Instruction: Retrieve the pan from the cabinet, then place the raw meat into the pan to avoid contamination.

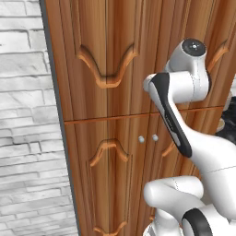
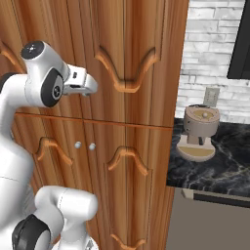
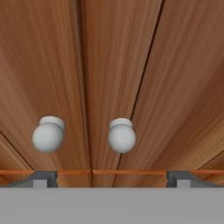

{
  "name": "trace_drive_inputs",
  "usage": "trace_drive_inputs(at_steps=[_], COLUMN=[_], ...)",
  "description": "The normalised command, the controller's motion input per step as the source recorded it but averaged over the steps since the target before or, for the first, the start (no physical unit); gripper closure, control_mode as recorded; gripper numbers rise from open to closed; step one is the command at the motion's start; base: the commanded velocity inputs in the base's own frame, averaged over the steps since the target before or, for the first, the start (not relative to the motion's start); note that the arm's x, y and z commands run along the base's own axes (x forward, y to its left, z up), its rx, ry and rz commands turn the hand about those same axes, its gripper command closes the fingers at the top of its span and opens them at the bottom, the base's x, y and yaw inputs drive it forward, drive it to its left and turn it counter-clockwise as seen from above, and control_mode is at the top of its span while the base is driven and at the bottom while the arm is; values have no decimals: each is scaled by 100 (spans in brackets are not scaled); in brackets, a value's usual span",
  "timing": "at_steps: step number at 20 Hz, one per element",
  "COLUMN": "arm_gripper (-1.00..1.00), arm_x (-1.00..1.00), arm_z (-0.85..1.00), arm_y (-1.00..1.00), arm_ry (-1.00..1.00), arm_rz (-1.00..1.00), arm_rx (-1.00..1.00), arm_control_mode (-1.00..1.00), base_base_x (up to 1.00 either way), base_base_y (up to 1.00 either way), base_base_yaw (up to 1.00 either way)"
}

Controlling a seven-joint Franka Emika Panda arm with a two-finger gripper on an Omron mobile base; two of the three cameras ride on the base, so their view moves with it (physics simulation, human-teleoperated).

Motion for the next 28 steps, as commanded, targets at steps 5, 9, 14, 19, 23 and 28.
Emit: trace_drive_inputs(at_steps=[5,9,14,19,23,28], arm_gripper=[-100,-100,-100,-100,-100,-100], arm_x=[0,0,1,11,18,9], arm_z=[2,0,0,-3,-16,-21], arm_y=[-1,-11,-14,0,0,0], arm_ry=[0,0,0,0,0,0], arm_rz=[-2,-2,-1,0,0,0], arm_rx=[0,0,0,0,0,0], arm_control_mode=[-100,-100,-100,-100,-100,-100], base_base_x=[0,0,0,0,0,0], base_base_y=[0,0,0,0,0,0], base_base_yaw=[0,0,0,0,0,0])
